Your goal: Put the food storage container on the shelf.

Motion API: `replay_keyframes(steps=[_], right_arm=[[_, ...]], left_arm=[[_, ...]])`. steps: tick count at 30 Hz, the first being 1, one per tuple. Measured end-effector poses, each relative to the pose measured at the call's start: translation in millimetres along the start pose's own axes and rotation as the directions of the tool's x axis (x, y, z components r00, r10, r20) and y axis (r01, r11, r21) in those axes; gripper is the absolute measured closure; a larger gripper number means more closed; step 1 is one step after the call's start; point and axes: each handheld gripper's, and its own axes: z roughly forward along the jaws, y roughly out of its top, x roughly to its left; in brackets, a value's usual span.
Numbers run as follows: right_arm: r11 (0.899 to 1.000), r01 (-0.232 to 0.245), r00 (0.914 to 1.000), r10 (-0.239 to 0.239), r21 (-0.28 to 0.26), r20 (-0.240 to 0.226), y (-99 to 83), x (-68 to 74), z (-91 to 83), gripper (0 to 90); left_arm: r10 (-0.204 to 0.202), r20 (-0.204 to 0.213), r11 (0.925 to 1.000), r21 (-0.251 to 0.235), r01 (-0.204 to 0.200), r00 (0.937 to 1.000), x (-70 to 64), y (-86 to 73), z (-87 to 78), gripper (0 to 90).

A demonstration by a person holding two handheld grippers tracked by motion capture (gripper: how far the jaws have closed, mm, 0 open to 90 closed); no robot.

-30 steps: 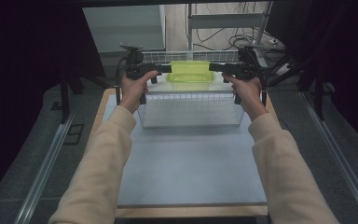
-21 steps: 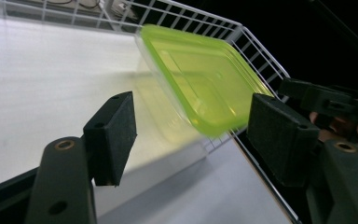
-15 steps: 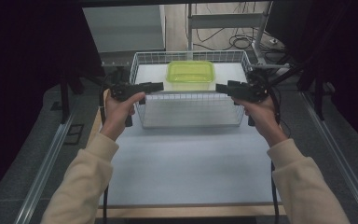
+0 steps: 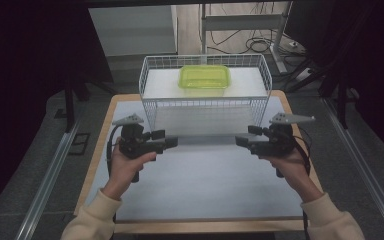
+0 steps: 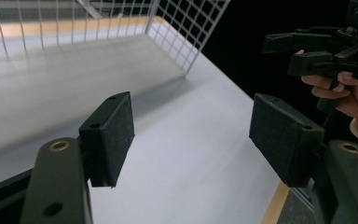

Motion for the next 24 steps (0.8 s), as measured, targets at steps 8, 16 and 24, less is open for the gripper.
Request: replay_keyframes(steps=[8, 16, 24], right_arm=[[0.998, -0.005, 0.9998, 0.004, 0.069, 0.019, -68.0, 1.3, -1.0, 27.6], [0.991, -0.022, 0.9991, 0.017, 0.134, 0.04, -107.9, -5.7, 12.8, 26.9], [0.997, 0.013, 0.9984, -0.017, 0.081, 0.053, -116.2, -3.6, 12.9, 25.0]], left_arm=[[-0.004, -0.01, 0.9963, 0.086, 0.005, 0.9999, -0.6, -61.2, 17.6, 29.7], [-0.002, -0.007, 0.9902, 0.14, 0.003, 1.0, -1.1, -94.2, 35.2, 29.2], [-0.003, -0.05, 0.9909, 0.134, 0.01, 0.9988, 5.2, -105.7, 38.7, 29.0]])
